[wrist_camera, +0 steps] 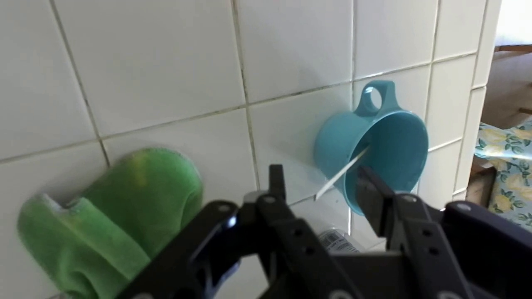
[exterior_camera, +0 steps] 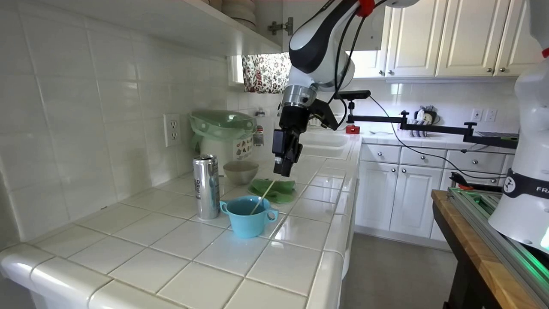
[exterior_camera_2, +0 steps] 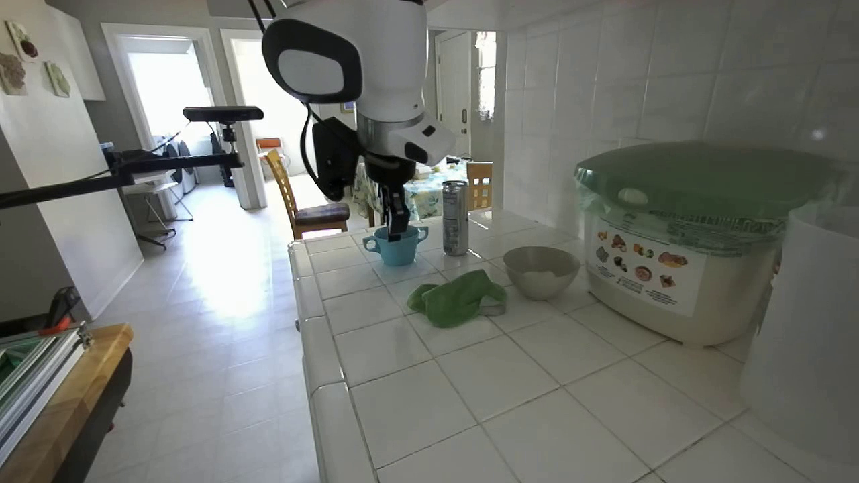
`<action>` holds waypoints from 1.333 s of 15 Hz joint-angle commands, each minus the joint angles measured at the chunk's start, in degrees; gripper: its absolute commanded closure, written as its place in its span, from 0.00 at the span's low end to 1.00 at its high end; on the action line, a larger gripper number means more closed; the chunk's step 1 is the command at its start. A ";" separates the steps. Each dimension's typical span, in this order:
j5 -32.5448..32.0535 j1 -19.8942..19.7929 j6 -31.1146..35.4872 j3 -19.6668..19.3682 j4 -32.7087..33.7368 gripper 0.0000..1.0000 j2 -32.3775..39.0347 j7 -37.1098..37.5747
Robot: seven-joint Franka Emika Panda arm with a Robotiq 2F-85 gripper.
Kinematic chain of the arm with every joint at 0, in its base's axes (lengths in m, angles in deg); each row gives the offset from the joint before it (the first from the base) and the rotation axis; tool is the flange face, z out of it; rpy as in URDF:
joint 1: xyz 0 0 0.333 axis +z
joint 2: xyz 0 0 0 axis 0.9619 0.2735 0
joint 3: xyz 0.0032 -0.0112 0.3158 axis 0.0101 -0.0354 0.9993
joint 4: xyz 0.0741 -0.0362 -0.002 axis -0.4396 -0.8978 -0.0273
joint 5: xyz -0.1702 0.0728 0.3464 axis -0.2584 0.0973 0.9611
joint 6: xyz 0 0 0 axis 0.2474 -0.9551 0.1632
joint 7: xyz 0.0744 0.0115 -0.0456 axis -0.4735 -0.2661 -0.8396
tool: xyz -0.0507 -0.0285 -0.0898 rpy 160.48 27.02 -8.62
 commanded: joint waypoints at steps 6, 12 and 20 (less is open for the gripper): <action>0.62 0.47 0.60 -0.13 -1.78 0.84 -1.92 0.32; 0.14 0.79 0.52 -0.07 -1.14 1.00 -1.52 0.44; -1.10 1.71 0.27 -0.06 -0.13 0.99 -1.65 0.88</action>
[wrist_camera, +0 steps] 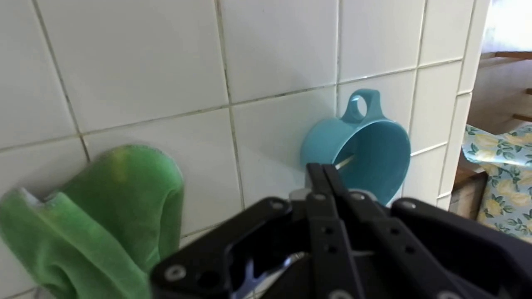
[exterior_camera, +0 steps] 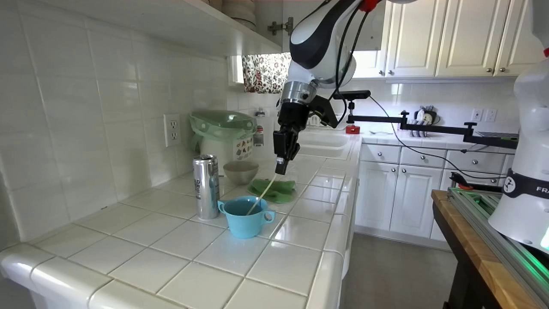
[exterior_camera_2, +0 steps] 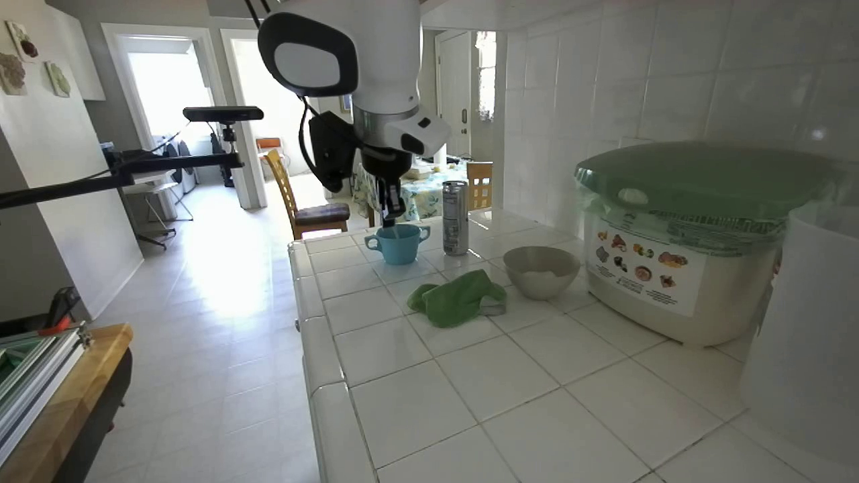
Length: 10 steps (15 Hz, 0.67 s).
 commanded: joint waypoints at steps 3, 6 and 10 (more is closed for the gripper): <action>-2.71 1.25 -0.09 -0.36 0.70 0.99 -1.41 1.75; -3.76 1.62 -0.34 -0.37 1.23 0.99 -1.70 2.27; -3.93 1.66 -0.40 -0.27 1.27 0.99 -1.49 2.28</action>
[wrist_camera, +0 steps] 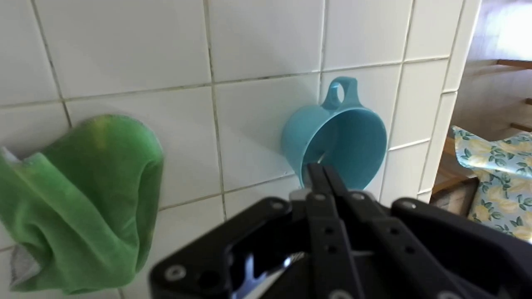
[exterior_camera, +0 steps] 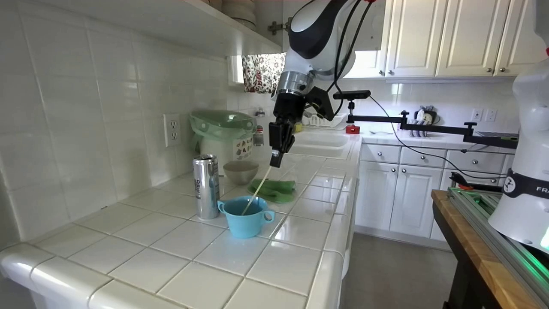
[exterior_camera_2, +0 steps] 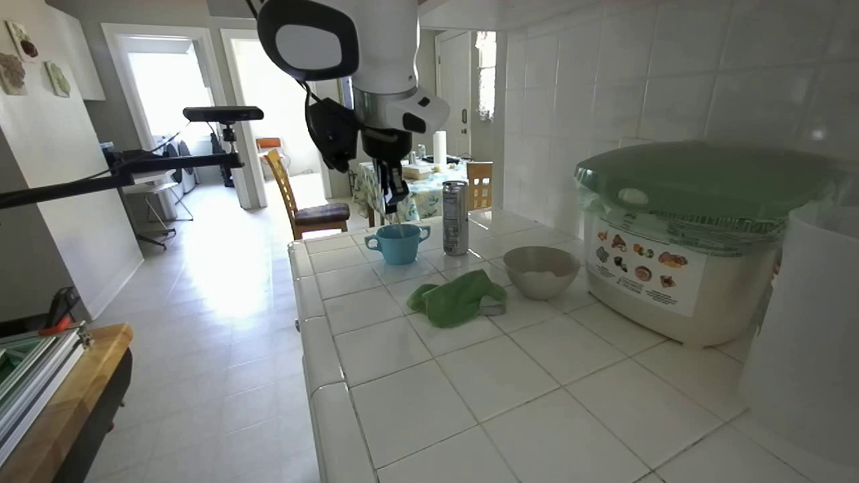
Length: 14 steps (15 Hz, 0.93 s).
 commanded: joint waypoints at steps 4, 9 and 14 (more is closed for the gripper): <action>-1.15 0.10 -0.57 -0.30 0.01 0.86 0.23 1.43; -0.90 -0.11 -0.84 -0.33 -0.27 0.44 0.70 1.31; -0.54 -0.51 -1.04 -0.32 0.10 0.29 1.65 0.78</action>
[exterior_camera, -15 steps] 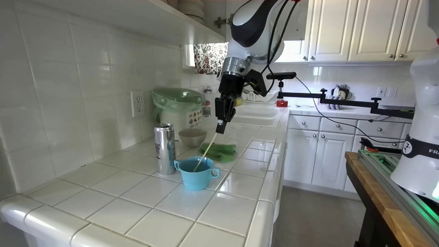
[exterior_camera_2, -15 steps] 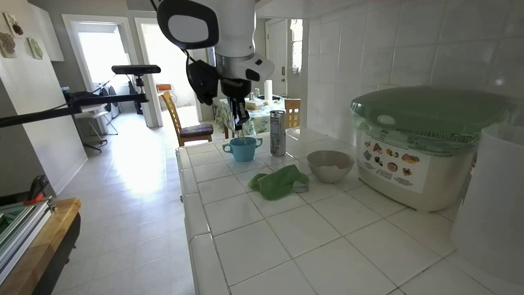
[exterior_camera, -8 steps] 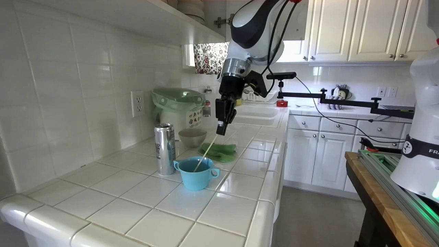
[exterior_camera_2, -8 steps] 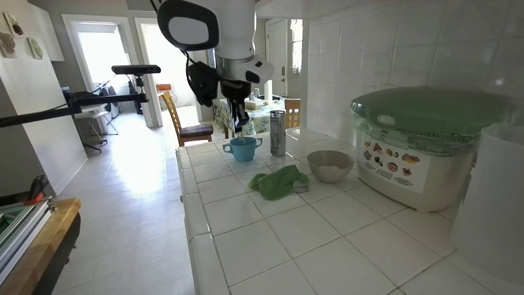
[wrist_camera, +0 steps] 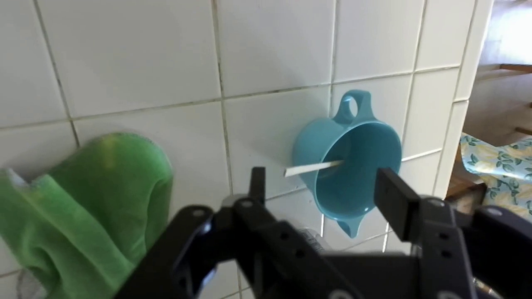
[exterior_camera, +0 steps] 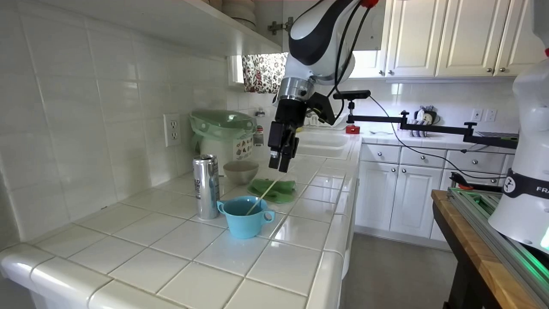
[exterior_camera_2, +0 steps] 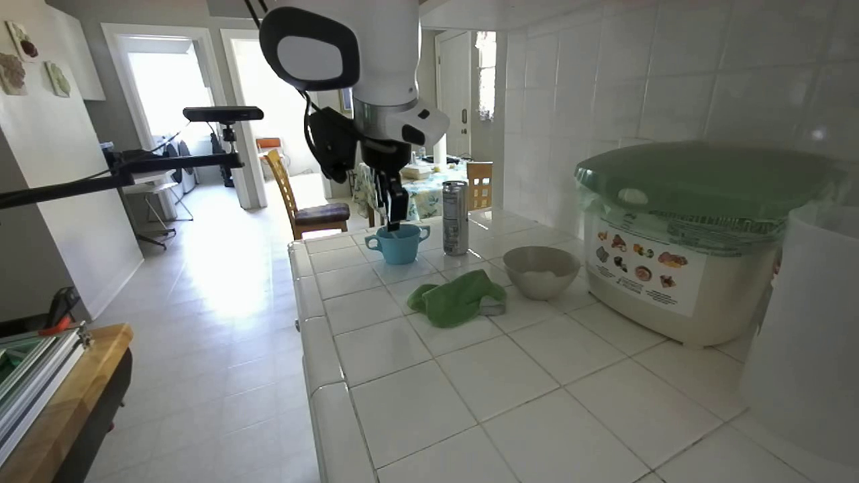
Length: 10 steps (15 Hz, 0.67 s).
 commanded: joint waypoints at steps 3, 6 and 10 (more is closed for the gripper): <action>-0.38 -0.73 -1.10 -0.24 0.79 0.39 1.29 0.58; -0.32 -1.23 -1.29 -0.31 1.38 0.42 2.33 0.25; -0.28 -1.68 -1.36 -0.26 2.51 0.51 3.38 -0.04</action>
